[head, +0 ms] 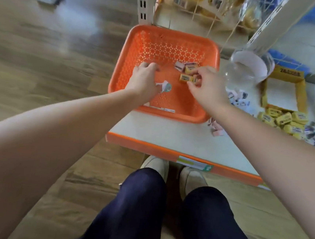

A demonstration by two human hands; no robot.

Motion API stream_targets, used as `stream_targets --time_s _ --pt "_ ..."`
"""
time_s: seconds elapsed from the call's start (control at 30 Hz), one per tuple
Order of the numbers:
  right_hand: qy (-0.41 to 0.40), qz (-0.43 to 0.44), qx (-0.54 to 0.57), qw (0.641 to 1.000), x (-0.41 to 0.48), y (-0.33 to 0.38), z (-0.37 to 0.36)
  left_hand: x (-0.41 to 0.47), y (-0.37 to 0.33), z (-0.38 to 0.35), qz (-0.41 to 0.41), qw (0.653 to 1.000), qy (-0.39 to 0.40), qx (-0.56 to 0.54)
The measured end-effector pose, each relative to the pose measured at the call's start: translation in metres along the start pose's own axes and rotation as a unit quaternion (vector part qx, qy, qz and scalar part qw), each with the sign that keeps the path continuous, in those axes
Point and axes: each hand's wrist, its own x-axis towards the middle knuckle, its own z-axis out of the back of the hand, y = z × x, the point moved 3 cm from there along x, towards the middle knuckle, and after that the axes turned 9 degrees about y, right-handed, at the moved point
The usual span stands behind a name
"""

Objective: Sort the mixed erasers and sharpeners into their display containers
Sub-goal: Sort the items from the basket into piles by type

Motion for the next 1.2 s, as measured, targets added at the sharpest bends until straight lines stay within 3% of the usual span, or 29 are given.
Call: stream_targets --time_s 0.27,0.7,0.83,1.03,1.2 --pt "0.119 -0.059 -0.135 0.982 0.06 -0.006 -0.019 0.055 0.031 0.003 0.099 0.995 -0.018 -0.026" --pt "0.129 -0.138 -0.142 0.972 0.053 -0.015 -0.046 0.043 0.02 0.001 0.023 0.999 0.023 0.033" --pt "0.156 -0.116 -0.128 0.973 0.05 -0.004 -0.062 0.023 0.016 0.021 0.014 1.0 -0.001 0.023" --pt "0.103 -0.046 -0.107 0.988 0.047 -0.005 -0.069 0.004 0.016 0.027 -0.019 0.998 -0.005 0.054" --pt "0.042 -0.038 -0.029 0.998 0.029 -0.004 -0.031 -0.008 -0.004 0.022 -0.037 0.999 -0.022 0.027"
